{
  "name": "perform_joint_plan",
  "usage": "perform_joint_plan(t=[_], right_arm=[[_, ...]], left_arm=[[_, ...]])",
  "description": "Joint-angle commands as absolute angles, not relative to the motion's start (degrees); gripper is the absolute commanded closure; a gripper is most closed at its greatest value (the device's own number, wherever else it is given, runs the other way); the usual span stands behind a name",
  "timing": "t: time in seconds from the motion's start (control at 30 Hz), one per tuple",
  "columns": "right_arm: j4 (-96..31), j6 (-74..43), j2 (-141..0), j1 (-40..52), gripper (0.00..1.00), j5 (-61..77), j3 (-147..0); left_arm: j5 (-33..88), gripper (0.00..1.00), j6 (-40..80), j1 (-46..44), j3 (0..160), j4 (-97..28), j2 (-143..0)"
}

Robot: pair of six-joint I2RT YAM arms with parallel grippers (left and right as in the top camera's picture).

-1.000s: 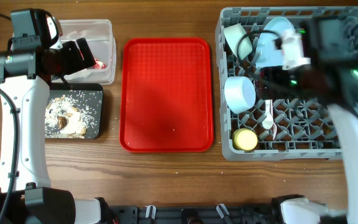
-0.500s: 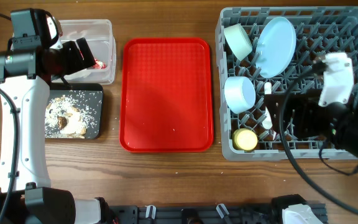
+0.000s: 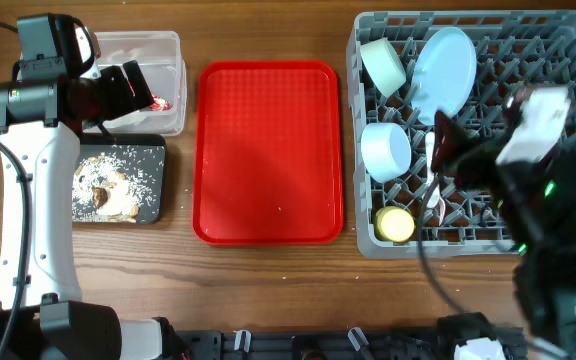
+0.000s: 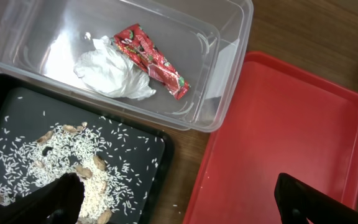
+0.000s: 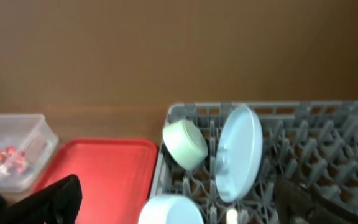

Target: Sort waste into correct bins and load items into the dishwasher rack

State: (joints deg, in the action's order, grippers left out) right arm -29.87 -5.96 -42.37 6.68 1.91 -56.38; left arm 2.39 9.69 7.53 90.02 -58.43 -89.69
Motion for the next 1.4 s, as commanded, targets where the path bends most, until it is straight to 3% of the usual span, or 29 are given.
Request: perform_joint_plan(t=[0.0,0.27,0.47,0.7,1.37], right_arm=[[-18.7,-4.69,-31.31,4.01,0.0,9.19,-39.35],[0.95,-4.67,-14.04,3.66,0.0,6.98,-13.56],[5.08,-4.71,-6.35,3.66,0.0,5.58,-4.56],[3.29,-4.78,-0.12,3.68,0.0,5.87,-0.25],[0.62,-4.64,-0.27,3.68,0.0,8.25,-0.3]], left_arm=[[1.83,0.0,8.99,7.68,90.35,-58.35,-89.78],[1.83,0.0,8.99,7.68,90.35,-58.35,-89.78],[1.83,0.0,8.99,7.68,90.35,-58.35,-89.78],[1.83,0.0,8.99,7.68,90.35,-58.35,-89.78],[1.83,0.0,8.99,7.68,90.35,-58.35,-89.8]])
